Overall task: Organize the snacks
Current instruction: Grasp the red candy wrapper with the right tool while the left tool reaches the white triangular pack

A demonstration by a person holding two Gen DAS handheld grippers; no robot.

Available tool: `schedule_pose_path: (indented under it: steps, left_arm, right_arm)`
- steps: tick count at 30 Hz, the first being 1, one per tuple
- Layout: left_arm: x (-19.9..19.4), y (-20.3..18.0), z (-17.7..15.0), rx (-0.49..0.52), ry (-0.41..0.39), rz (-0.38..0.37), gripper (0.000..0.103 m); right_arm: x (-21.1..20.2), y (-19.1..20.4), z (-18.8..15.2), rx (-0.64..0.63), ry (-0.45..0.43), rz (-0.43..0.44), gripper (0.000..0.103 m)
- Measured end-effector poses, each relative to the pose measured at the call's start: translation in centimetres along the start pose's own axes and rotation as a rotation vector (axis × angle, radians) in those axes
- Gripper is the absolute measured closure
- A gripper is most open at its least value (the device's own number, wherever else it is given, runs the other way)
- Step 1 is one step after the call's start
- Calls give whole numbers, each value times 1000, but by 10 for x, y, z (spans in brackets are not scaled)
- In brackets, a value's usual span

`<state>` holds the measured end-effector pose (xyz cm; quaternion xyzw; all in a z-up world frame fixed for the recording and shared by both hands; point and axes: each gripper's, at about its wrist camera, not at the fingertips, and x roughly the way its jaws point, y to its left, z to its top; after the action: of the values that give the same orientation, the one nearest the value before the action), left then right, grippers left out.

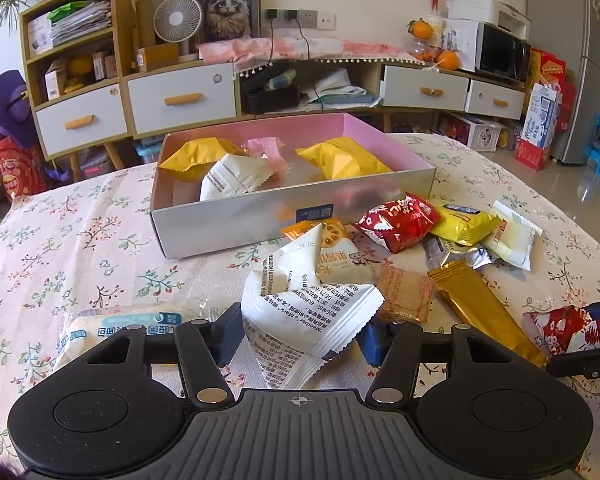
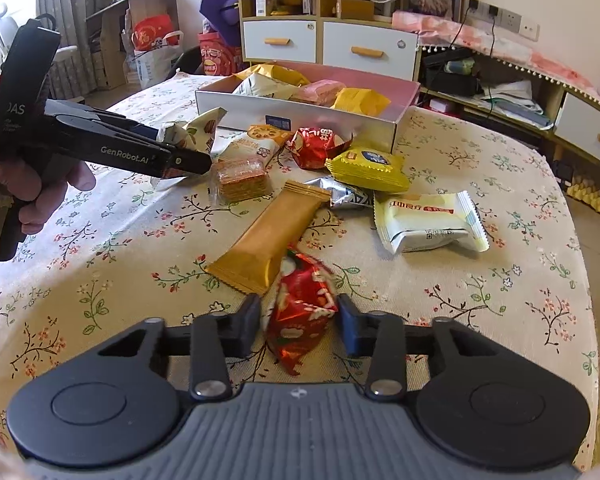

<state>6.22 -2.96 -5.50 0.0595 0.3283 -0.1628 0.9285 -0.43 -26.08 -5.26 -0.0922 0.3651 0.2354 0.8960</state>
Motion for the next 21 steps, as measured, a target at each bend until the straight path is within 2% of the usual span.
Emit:
schedule_pose_path:
  steps: [11, 21]
  left_arm:
    - [-6, -4, 2, 21, -7, -21, 53]
    - [-11, -4, 10, 9, -27, -20, 54]
  right_arm:
    - [0, 3, 4, -22, -4, -3, 72]
    - [-6, 2, 17, 0, -47, 3, 75]
